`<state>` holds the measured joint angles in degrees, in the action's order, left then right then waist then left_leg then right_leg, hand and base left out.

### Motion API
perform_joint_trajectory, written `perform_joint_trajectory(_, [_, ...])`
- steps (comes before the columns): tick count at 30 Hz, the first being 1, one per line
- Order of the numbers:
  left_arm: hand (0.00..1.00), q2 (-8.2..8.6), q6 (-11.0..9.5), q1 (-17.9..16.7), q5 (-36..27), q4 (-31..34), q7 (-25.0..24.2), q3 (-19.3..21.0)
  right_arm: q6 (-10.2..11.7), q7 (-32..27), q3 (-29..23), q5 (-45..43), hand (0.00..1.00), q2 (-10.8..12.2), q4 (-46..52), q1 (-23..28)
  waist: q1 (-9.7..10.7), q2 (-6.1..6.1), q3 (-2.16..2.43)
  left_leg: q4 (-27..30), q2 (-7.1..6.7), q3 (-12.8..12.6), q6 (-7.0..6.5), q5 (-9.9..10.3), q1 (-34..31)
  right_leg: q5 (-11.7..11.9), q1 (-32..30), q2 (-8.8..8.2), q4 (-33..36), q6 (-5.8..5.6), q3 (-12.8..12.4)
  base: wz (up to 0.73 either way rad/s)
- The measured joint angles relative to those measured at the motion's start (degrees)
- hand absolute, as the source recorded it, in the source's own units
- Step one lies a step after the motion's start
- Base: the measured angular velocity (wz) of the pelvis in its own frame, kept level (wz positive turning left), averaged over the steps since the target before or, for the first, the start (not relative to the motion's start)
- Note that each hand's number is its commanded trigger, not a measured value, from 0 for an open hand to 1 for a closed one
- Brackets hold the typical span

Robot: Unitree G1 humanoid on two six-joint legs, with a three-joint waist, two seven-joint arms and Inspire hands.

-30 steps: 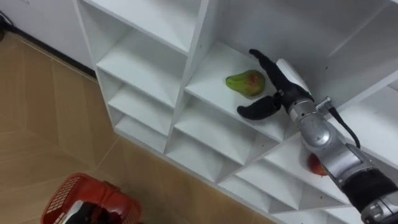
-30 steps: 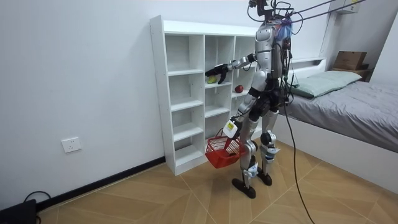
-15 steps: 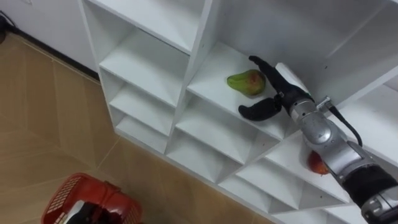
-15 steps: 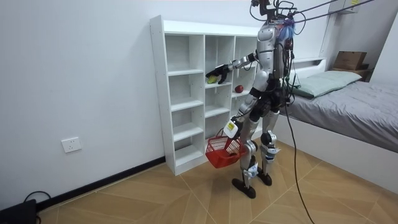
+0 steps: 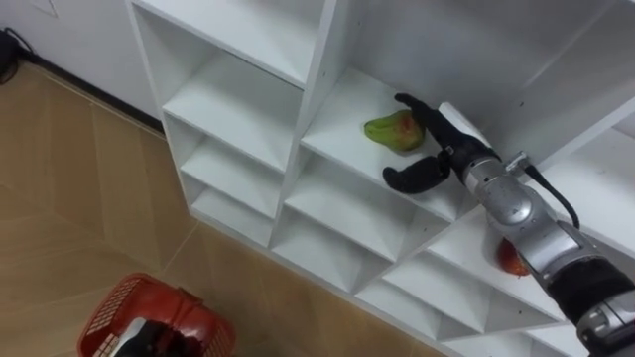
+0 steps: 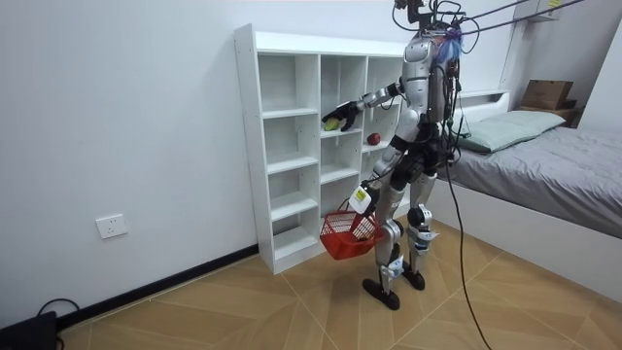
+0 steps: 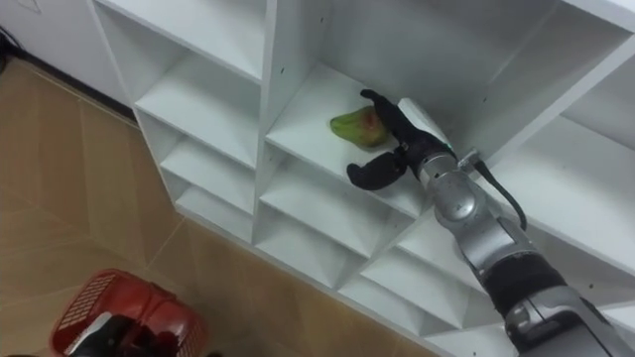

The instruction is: Collect fruits from the closet

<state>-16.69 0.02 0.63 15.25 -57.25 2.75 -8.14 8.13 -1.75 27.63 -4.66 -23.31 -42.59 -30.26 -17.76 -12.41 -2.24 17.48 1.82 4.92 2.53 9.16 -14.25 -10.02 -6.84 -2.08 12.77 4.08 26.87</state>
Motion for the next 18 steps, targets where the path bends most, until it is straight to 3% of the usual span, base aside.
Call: perform_joint_trajectory(18, [1.0, 0.0, 0.0, -0.5, 0.0, -0.2, 0.4, -0.8, 0.2, -0.7, 0.0, 5.8, 0.0, 0.2, -1.3, -0.2, -0.1, -0.1, -0.39, -0.1, -0.39, 0.6, -0.1, -0.1, -0.1, -0.1, 0.1, -0.13, -0.1, -0.24, 0.0, 0.0])
